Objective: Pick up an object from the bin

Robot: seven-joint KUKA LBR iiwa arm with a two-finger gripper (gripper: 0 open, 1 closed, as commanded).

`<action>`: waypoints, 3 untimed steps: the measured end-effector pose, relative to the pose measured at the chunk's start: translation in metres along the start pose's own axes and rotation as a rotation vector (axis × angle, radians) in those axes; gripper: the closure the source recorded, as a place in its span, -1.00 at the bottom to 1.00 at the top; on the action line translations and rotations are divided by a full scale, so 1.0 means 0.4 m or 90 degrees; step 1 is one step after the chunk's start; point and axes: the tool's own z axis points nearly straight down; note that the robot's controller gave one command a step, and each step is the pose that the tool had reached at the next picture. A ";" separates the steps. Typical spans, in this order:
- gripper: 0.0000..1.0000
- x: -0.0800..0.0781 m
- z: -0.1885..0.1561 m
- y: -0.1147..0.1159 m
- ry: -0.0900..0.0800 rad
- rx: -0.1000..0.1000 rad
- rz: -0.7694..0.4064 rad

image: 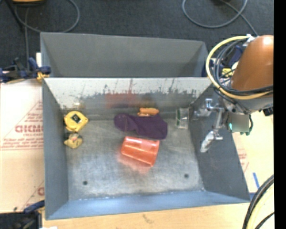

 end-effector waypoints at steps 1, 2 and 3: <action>-1.00 -0.004 -0.010 0.001 -0.005 0.001 -0.002; -1.00 -0.030 0.074 0.059 -0.009 0.002 -0.044; -1.00 -0.050 0.243 0.106 -0.007 0.001 -0.095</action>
Offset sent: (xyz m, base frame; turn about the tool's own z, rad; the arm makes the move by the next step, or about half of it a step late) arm 0.0227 0.0627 -0.0843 -0.1757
